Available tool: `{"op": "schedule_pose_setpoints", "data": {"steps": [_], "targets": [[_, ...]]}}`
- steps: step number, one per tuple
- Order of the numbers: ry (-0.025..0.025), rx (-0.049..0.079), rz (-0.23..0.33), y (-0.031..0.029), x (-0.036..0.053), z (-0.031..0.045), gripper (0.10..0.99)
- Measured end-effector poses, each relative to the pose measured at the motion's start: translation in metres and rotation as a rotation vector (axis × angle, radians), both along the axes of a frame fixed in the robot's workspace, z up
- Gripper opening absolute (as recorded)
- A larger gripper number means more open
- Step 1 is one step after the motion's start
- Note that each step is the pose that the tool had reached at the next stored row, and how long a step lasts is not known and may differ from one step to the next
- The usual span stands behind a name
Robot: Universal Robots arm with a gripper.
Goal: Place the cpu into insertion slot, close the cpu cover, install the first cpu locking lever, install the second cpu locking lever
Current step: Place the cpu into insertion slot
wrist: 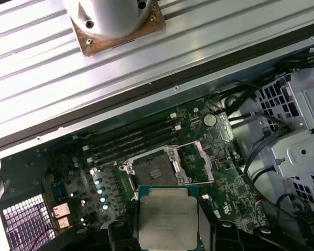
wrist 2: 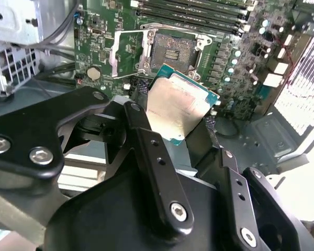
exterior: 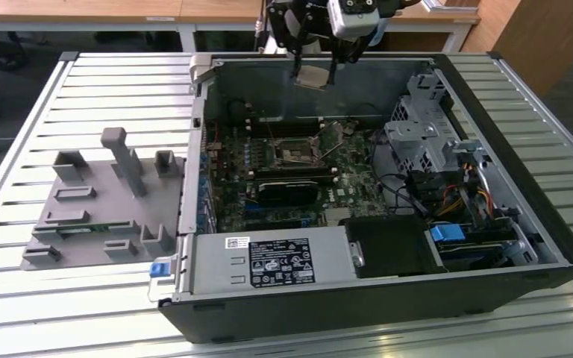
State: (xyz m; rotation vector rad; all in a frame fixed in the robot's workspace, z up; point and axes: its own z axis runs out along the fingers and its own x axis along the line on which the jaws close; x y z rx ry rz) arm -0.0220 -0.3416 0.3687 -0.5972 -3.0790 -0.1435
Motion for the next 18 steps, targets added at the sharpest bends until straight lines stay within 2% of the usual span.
{"op": "schedule_pose_setpoints", "data": {"steps": [3, 12, 18], "targets": [[0.0000, 0.000, -0.058, 0.0000, 0.0000, -0.0002, 0.541], [0.0000, -0.001, -0.168, 0.0004, 0.0000, -0.0012, 0.541], [0.0000, -0.002, -0.276, 0.0005, 0.0000, -0.0033, 0.541]]}}
